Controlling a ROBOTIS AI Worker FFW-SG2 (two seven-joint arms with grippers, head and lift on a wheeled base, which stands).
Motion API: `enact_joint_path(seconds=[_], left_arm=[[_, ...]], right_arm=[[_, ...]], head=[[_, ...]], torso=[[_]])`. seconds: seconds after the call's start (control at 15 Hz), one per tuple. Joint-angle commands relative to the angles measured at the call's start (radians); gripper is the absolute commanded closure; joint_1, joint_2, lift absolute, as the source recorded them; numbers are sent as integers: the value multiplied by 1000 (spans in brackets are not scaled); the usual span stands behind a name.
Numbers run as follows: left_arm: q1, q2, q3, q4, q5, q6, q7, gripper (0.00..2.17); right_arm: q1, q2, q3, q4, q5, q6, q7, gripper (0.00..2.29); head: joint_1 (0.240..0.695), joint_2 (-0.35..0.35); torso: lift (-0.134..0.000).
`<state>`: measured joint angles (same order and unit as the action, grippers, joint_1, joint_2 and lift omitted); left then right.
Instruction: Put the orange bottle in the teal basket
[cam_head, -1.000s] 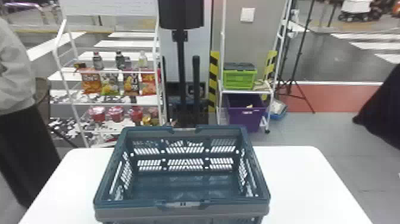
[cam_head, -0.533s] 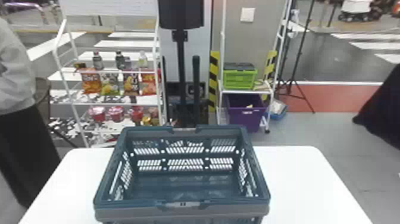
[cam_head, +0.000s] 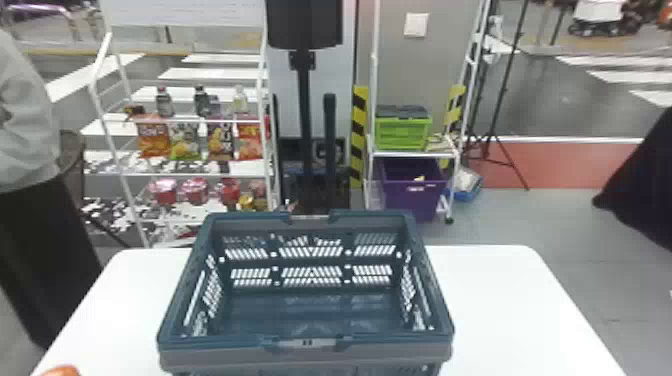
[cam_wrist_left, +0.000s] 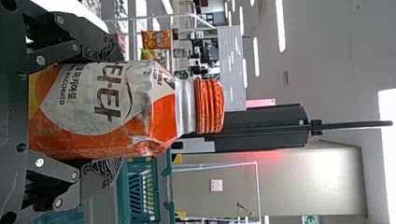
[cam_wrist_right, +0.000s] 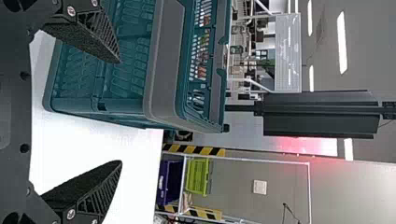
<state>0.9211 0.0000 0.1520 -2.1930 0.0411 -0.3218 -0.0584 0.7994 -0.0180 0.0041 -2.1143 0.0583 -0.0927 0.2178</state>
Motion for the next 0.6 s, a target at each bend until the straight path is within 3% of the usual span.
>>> enact_joint_path(seconds=[0.0, 0.27, 0.4, 0.53], left_arm=[[-39, -3, 37, -114, -1, 165, -6, 1764], [-209, -3, 81, -215, -33, 527, -60, 1764], [-298, -3, 78, -243, -102, 677, -92, 1760], [-364, -3, 57, -251, -171, 732, -126, 1760]], right_arm=[[4, 10, -9, -1, 0, -6, 0, 124], [15, 19, -33, -9, 5, -9, 2, 124], [26, 19, -36, -13, 11, -21, 2, 124], [34, 19, -33, -24, 29, -31, 2, 127]], head=[[499, 0], [499, 0], [499, 0], [499, 0]], torso=[[0], [0], [0], [0]])
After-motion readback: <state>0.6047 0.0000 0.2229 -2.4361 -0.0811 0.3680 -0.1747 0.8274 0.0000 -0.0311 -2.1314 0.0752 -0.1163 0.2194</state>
